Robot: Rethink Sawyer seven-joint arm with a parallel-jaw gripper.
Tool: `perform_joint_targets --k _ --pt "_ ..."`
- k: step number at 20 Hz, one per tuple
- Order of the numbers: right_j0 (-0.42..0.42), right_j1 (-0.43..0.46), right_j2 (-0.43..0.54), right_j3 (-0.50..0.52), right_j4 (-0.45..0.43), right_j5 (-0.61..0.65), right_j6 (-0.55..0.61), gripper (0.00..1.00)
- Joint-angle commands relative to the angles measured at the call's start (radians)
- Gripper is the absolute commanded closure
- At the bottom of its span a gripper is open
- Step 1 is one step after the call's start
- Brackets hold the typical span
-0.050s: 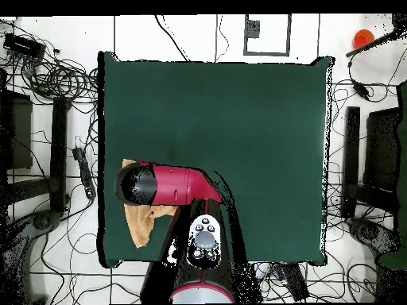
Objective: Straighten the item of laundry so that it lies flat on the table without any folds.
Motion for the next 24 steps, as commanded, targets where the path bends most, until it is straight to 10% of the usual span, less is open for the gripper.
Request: perform_joint_targets --k 1,24 --pt "-0.007 0.093 0.131 0.023 -0.034 -0.052 0.031 0.00" --pt "-0.072 0.125 0.204 -0.015 -0.031 -0.009 -0.013 0.00"
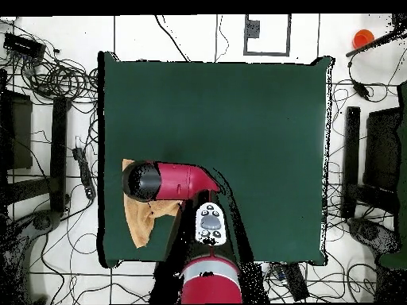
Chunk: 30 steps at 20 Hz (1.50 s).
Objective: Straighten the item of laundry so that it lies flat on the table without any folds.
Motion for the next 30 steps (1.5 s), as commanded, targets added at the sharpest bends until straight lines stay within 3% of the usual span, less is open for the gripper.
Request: perform_joint_targets --k 1,21,30 --pt "-0.024 0.053 0.145 -0.004 -0.031 -0.003 -0.012 0.00" --pt "-0.101 -0.015 0.234 0.134 -0.057 -0.038 -0.028 0.00" --pt "-0.176 -0.056 0.270 0.244 -0.191 -0.075 -0.078 0.00"
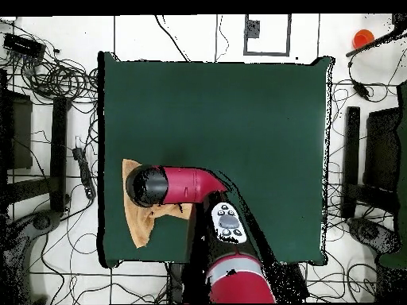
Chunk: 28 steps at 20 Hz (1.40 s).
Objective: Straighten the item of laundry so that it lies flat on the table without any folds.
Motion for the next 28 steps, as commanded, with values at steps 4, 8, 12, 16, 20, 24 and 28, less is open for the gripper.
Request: perform_joint_targets --k 4,8,12,16,20,24,28 --pt "-0.089 -0.022 0.134 0.210 -0.166 -0.094 -0.085 0.00" --pt "-0.155 -0.038 0.141 0.265 -0.239 -0.119 -0.089 0.00" --pt "-0.242 -0.053 0.144 0.332 -0.306 -0.154 -0.076 0.00" --pt "-0.334 -0.066 0.121 0.378 -0.376 -0.175 -0.069 0.00" --pt "-0.427 -0.064 0.098 0.378 -0.441 -0.160 -0.084 0.00" --pt "-0.424 -0.060 0.060 0.326 -0.486 -0.103 -0.059 0.00" --pt "-0.444 -0.069 0.052 0.267 -0.467 -0.023 -0.040 0.00"
